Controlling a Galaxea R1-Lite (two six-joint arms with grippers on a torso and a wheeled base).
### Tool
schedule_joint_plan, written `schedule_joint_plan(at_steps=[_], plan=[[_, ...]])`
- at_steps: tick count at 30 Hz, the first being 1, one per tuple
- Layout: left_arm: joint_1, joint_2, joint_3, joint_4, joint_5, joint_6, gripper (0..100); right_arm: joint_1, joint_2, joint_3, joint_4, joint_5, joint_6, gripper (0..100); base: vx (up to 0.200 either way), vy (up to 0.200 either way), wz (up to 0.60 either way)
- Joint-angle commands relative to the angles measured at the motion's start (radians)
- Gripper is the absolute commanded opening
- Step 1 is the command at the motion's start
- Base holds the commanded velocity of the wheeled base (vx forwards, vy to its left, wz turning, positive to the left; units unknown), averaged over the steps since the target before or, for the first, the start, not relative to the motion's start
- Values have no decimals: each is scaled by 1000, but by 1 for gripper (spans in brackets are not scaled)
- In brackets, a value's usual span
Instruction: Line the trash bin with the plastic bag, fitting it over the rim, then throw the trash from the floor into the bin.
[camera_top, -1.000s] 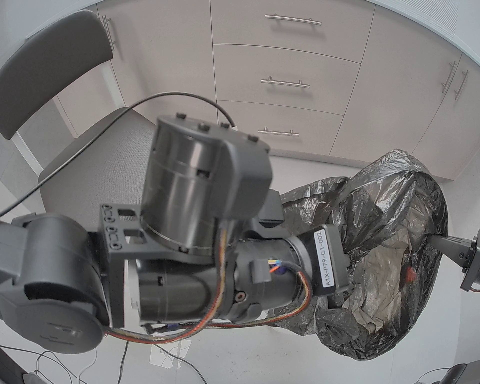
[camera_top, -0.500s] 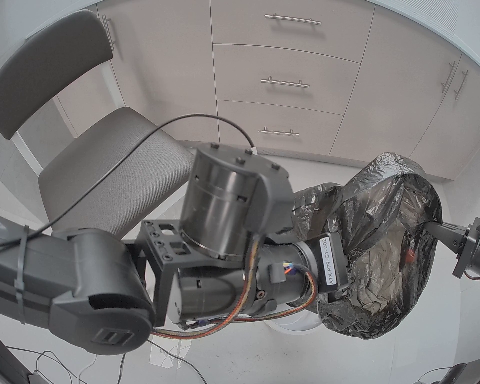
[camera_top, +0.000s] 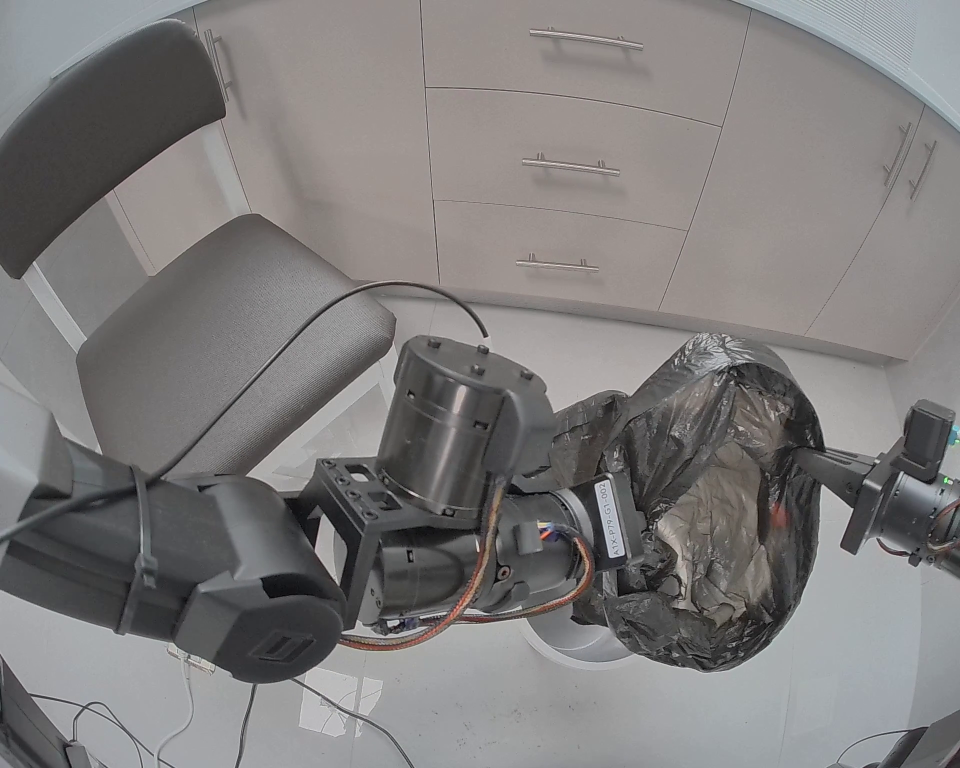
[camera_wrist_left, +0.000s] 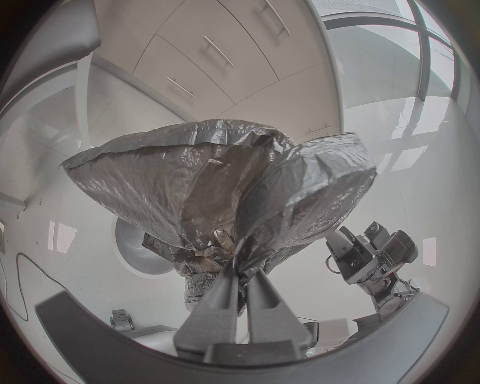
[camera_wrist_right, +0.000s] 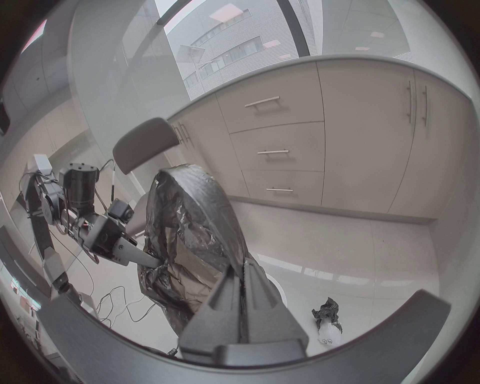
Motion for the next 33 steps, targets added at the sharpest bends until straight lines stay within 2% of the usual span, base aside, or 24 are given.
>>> schedule_joint_plan(at_steps=[1, 5, 8, 14, 20, 25, 33], plan=[[38, 32, 37, -35, -4, 1, 0, 5, 155, 64, -70, 2, -3, 0, 0, 0, 0], [66, 70, 52, -83, -4, 2, 0, 5, 230, 93, -151, 5, -4, 0, 0, 0, 0], [81, 99, 60, -107, -4, 42, 0, 4, 267, 99, -200, 28, -7, 0, 0, 0, 0], [87, 125, 89, -159, -5, 68, 0, -3, 313, 113, -214, 33, -38, 0, 0, 0, 0], [107, 170, 129, -176, -4, 136, 0, -29, 319, 204, -217, 34, -84, 0, 0, 0, 0], [106, 176, 167, -204, -4, 142, 0, -53, 321, 251, -217, 51, -90, 0, 0, 0, 0], [53, 181, 247, -228, -5, 134, 0, -61, 324, 299, -217, 62, -86, 0, 0, 0, 0]])
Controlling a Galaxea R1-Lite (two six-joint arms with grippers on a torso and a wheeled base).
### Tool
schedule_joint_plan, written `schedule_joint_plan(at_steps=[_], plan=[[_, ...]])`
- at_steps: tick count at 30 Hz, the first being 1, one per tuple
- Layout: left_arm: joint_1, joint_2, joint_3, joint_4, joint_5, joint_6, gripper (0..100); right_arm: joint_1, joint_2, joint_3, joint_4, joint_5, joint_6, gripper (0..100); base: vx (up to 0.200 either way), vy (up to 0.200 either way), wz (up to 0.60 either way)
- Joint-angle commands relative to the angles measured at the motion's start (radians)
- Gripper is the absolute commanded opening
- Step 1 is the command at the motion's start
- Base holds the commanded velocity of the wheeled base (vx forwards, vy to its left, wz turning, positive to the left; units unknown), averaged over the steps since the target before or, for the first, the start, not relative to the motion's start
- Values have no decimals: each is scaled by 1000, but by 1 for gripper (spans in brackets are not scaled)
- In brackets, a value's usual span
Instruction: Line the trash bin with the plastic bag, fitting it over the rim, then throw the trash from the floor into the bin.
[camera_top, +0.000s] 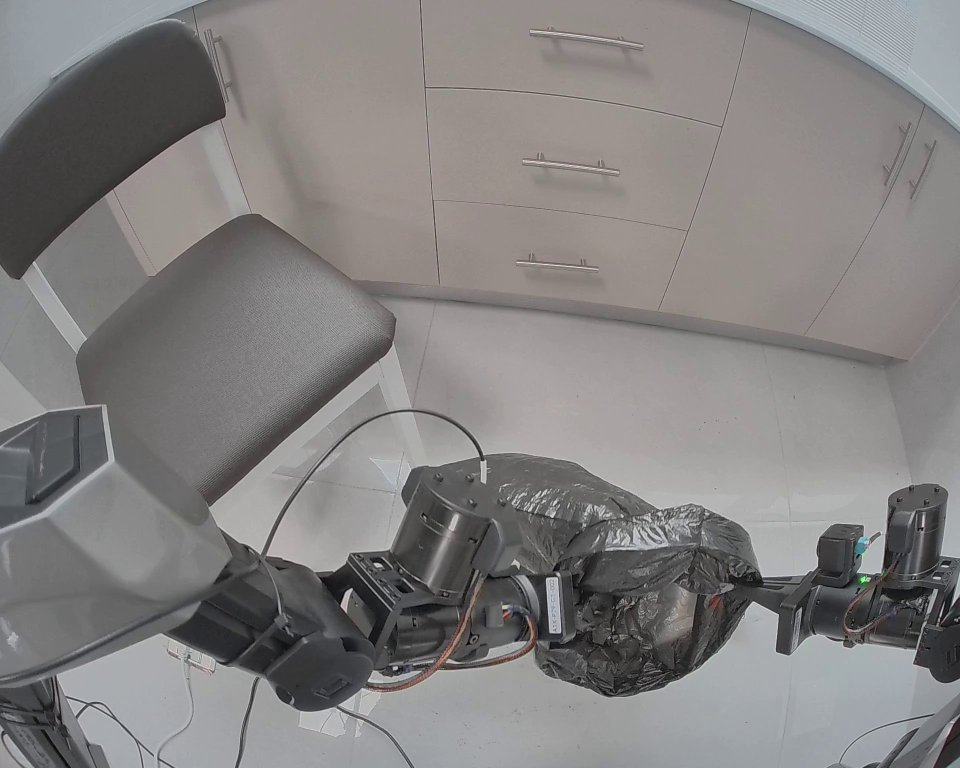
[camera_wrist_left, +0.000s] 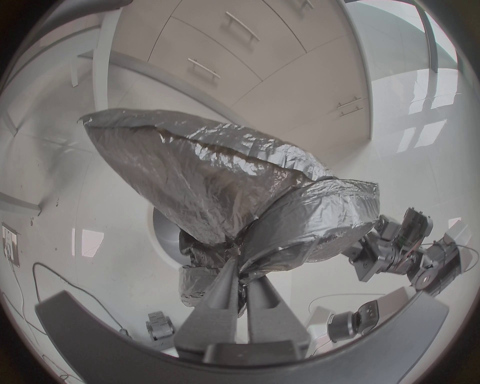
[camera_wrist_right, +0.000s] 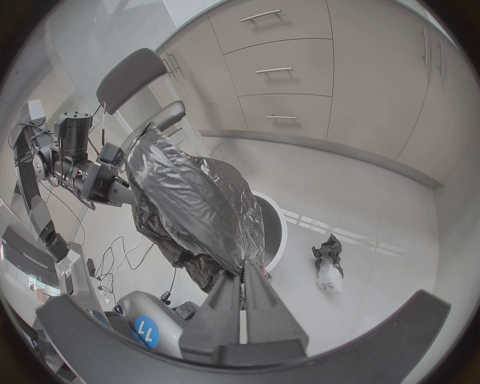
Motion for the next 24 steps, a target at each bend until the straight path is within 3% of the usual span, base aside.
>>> schedule_joint_plan(at_steps=[1, 9, 18, 24], plan=[[-28, 11, 53, -2, -1, 0, 0, -2, 3, 33, -1, 1, 4, 0, 0, 0, 0], [-38, 94, 79, -18, -1, 5, 0, -28, 91, 99, -107, 0, 5, 0, 0, 0, 0], [-34, 209, 146, -269, -11, 5, 0, -92, 346, 130, -394, -4, 2, 0, 0, 0, 0], [-26, 212, 172, -284, -50, 20, 0, -112, 540, 145, -601, -8, 0, 0, 0, 0, 0]])
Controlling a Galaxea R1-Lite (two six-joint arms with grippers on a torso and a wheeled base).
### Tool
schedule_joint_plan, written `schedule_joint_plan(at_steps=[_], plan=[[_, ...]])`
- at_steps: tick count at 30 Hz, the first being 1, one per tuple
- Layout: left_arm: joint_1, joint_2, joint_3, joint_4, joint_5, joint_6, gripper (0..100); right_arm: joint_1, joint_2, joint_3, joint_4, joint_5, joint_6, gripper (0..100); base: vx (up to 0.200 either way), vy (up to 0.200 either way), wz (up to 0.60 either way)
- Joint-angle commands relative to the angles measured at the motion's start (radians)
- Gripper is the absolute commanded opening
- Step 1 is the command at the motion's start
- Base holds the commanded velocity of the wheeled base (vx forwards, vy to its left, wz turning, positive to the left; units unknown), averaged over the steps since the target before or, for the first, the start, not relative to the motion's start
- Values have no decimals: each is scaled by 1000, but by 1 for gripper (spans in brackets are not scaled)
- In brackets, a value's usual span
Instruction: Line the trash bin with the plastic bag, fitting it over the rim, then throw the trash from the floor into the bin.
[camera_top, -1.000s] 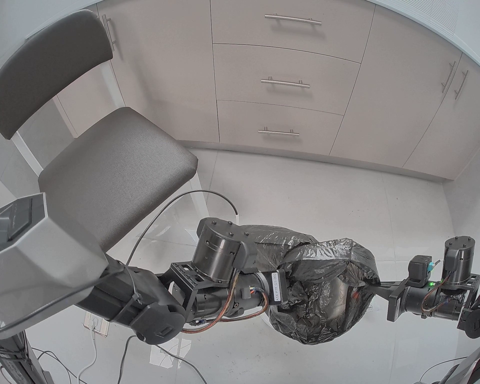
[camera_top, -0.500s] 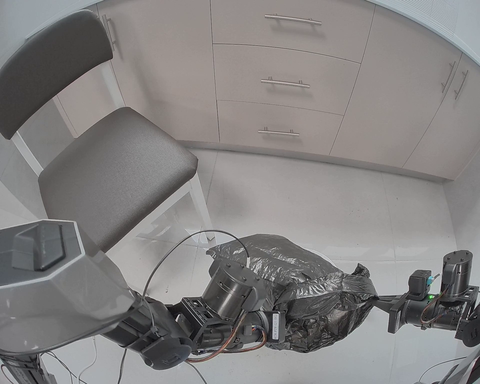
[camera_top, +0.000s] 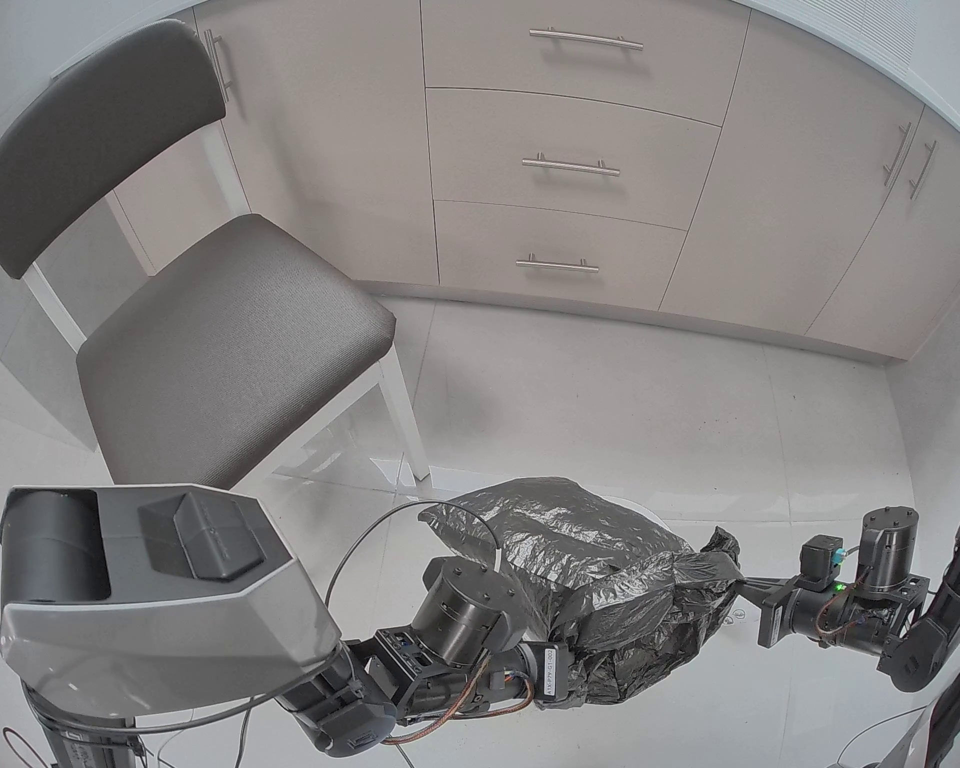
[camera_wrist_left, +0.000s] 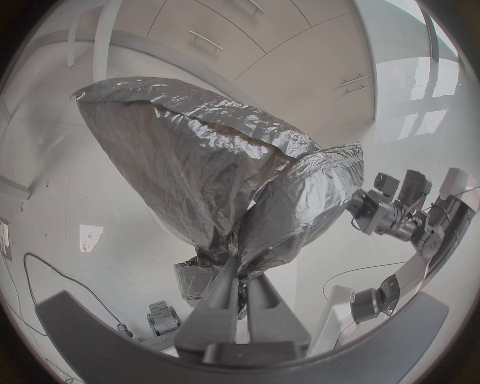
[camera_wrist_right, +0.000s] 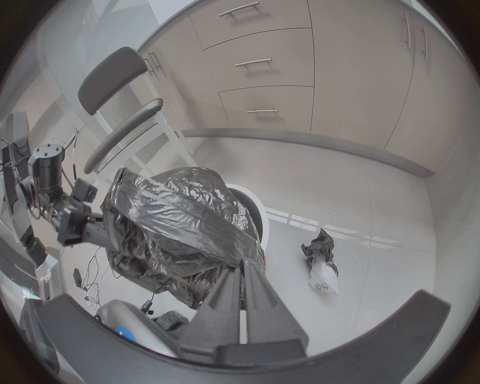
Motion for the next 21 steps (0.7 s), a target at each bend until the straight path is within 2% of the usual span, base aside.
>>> schedule_joint_plan(at_steps=[1, 4, 12, 13, 15, 21], plan=[[7, 35, 33, -21, -23, 9, 0, -24, 230, 19, -156, -5, 3, 0, 0, 0, 0], [7, 36, 36, -21, -23, 12, 0, -24, 256, 19, -206, -24, 4, 0, 0, 0, 0], [6, 67, 65, -90, -23, 48, 0, -24, 294, 19, -217, -30, 7, 0, 0, 0, 0], [6, 85, 90, -155, -22, 78, 0, -24, 297, 19, -234, -31, 13, 0, 0, 0, 0], [6, 102, 111, -217, -23, 82, 0, -18, 294, 18, -255, -36, 33, 0, 0, 0, 0], [6, 115, 124, -256, -23, 85, 0, 2, 296, 19, -264, -102, 50, 0, 0, 0, 0]])
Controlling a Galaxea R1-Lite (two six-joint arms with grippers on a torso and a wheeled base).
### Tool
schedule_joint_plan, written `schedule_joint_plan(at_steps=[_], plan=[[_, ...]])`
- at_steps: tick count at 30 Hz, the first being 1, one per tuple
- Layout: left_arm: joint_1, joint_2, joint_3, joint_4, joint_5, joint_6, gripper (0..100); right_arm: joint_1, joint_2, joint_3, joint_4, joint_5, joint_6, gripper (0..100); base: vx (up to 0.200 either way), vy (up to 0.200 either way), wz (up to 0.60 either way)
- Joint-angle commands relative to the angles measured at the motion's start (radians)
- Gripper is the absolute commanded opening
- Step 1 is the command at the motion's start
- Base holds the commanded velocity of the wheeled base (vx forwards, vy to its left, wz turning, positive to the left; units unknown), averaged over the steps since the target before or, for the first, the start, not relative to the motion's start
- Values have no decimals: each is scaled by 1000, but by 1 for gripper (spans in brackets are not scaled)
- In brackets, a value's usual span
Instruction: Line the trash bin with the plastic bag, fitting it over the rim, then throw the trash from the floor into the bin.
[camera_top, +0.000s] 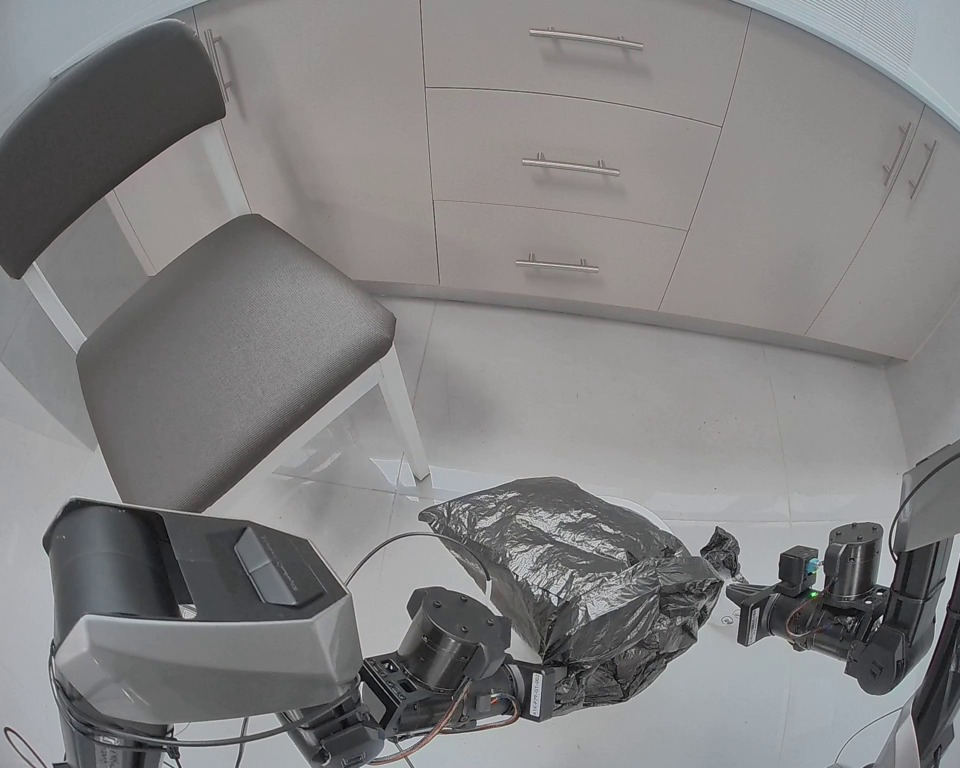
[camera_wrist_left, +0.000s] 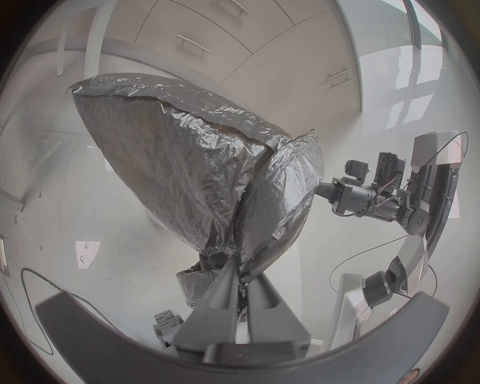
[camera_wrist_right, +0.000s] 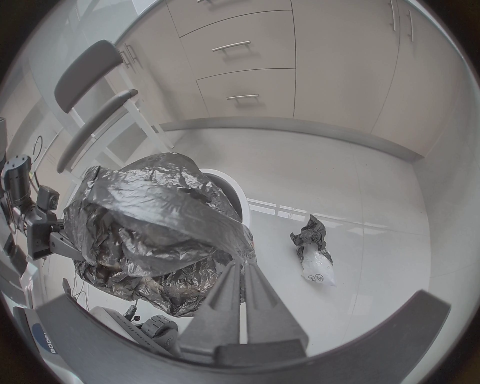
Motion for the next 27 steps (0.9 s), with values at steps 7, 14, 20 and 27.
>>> schedule_joint_plan(at_steps=[7, 14, 20, 27], plan=[[0, 26, 15, -8, -1, 3, 0, 39, -11, 16, -9, -19, -7, 100, 0, 0, 0], [0, 26, 14, -8, -1, 3, 0, 51, -147, 16, 55, -19, -3, 100, 0, 0, 0], [0, 28, 12, -10, -1, 3, 0, 149, -393, 5, 295, -15, 68, 100, 0, 0, 0], [0, 28, 12, -11, -1, 1, 0, 194, -514, -249, 554, -54, 94, 100, 0, 0, 0]])
